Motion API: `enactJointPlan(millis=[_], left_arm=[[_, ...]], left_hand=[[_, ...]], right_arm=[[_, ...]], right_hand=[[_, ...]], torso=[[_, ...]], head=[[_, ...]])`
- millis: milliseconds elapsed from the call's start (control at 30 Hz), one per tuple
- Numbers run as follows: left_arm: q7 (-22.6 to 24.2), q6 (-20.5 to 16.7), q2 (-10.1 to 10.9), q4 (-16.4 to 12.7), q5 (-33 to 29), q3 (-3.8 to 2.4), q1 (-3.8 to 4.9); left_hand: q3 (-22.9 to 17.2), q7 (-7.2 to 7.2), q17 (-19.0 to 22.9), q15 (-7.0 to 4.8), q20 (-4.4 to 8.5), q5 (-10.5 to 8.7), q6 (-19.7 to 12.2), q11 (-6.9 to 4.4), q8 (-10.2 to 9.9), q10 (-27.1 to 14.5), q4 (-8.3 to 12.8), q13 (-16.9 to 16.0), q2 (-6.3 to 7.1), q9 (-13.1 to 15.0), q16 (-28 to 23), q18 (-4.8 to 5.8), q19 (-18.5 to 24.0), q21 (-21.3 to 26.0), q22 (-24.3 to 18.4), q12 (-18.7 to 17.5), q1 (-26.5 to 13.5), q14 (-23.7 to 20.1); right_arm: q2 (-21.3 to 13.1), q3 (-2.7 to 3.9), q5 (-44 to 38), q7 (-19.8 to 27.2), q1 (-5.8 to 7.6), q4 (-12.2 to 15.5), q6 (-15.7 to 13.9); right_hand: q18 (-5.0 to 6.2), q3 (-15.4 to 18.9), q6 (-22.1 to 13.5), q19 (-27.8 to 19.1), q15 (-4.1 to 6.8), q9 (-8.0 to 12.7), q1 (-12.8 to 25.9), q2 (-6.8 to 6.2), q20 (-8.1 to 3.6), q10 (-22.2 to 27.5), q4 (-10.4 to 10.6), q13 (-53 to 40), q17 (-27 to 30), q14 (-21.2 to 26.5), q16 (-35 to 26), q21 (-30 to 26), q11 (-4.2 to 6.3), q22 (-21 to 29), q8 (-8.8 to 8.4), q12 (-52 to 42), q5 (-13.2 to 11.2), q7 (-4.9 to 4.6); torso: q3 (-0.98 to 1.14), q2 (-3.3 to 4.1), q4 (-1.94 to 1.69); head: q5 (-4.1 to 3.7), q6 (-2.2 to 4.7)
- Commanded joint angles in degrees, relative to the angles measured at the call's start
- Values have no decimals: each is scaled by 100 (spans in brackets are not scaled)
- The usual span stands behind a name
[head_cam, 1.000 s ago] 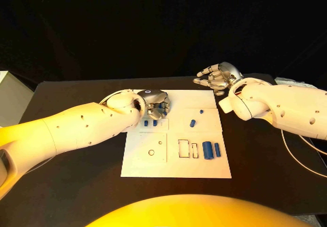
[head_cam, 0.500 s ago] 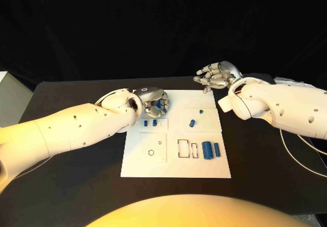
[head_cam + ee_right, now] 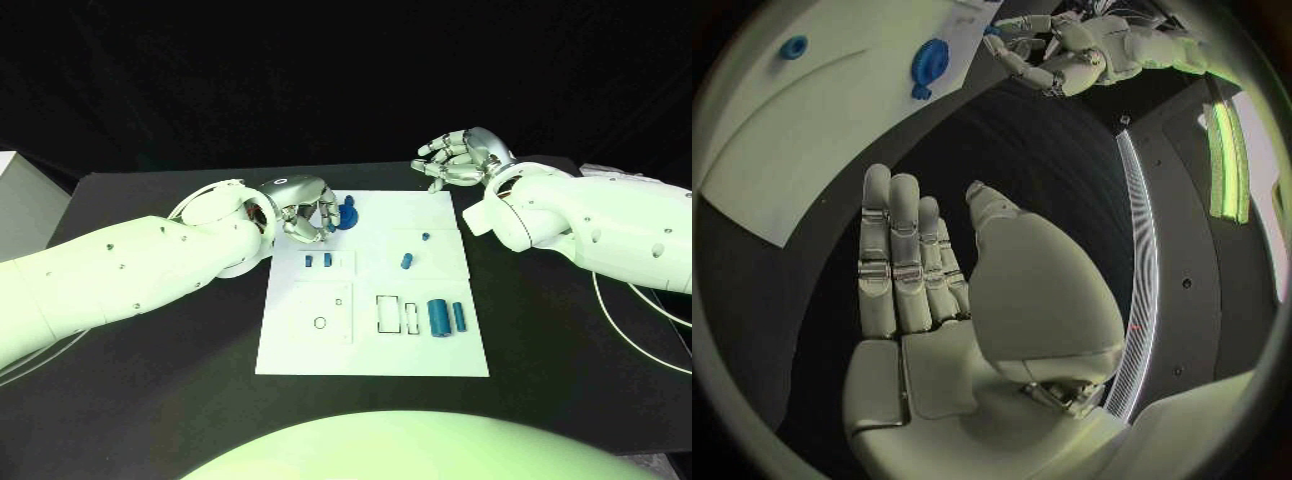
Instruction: Assemble the parts on the task board
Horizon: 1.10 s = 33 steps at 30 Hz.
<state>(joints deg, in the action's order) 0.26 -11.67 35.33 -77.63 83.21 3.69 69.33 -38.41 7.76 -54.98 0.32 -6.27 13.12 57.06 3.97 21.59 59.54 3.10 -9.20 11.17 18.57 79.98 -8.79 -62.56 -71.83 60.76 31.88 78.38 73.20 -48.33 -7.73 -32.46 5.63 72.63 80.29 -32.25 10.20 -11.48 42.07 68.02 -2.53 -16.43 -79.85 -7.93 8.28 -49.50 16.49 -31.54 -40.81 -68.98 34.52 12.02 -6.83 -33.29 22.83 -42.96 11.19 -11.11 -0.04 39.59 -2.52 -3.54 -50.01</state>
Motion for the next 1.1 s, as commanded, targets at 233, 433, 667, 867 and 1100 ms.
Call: enactJointPlan(millis=[233, 433, 667, 867, 1100], left_arm=[[-229, 376, 197, -147, -17, -53, 16], [-254, 410, 211, -105, -1, -57, 15], [-267, 447, 136, 15, 29, -52, 9], [-244, 454, 20, 144, 52, -40, -7], [-238, 495, -54, 242, 70, -15, -13]], left_hand=[[32, -22, 27, -11, -4, 12, 74, -25, -36, 79, 13, -3, -14, 19, 28, 103, -33, -11, -8, -55, -86, 29], [32, -23, 26, -12, -3, 13, 74, -26, -39, 80, 13, -3, -14, 19, 28, 104, -36, -13, -4, -58, -87, 29], [34, -24, 19, -13, -3, 11, 77, -28, -42, 83, 12, -2, -13, 20, 31, 105, -40, -15, -1, -63, -90, 34], [33, -25, 20, -14, -2, 11, 79, -28, -44, 85, 13, -2, -15, 20, 30, 106, -42, -16, 1, -67, -91, 34], [30, -27, 10, -15, -1, 12, 81, -29, -47, 89, 13, -1, -19, 20, 34, 107, -49, -20, 8, -70, -90, 40]], right_arm=[[26, -2, 80, 377, -8, -113, 344], [42, -4, 145, 451, -18, -162, 419], [57, -5, 167, 474, -29, -177, 428], [80, -6, 174, 515, -38, -178, 394], [90, -6, 182, 538, -43, -163, 386]], right_hand=[[21, -679, 363, -587, -237, 232, 31, -227, 286, -560, -34, 1941, 744, 694, -1551, -835, -115, 1047, -195, 1716, 29, -73], [27, -894, 394, -793, -321, 315, 32, -283, 376, -611, -73, 2352, 1021, 813, -1900, -834, -182, 1384, -369, 2006, 26, -127], [27, -946, 400, -804, -336, 330, 23, -281, 390, -616, -95, 2433, 1071, 806, -1951, -830, -200, 1453, -403, 2050, 30, -149], [23, -1042, 431, -924, -392, 359, 45, -303, 443, -554, -146, 2628, 1236, 917, -2139, -841, -236, 1649, -470, 2170, 31, -163], [23, -1071, 438, -966, -411, 368, 62, -308, 462, -546, -165, 2691, 1305, 950, -2202, -839, -249, 1722, -493, 2203, 32, -172]], torso=[[-20, 1, -8], [-8, 1, 5], [-9, 14, 5], [-3, 12, 12], [1, 7, 12]], head=[[44, 1], [63, 1], [66, 1], [64, 1], [61, 1]])
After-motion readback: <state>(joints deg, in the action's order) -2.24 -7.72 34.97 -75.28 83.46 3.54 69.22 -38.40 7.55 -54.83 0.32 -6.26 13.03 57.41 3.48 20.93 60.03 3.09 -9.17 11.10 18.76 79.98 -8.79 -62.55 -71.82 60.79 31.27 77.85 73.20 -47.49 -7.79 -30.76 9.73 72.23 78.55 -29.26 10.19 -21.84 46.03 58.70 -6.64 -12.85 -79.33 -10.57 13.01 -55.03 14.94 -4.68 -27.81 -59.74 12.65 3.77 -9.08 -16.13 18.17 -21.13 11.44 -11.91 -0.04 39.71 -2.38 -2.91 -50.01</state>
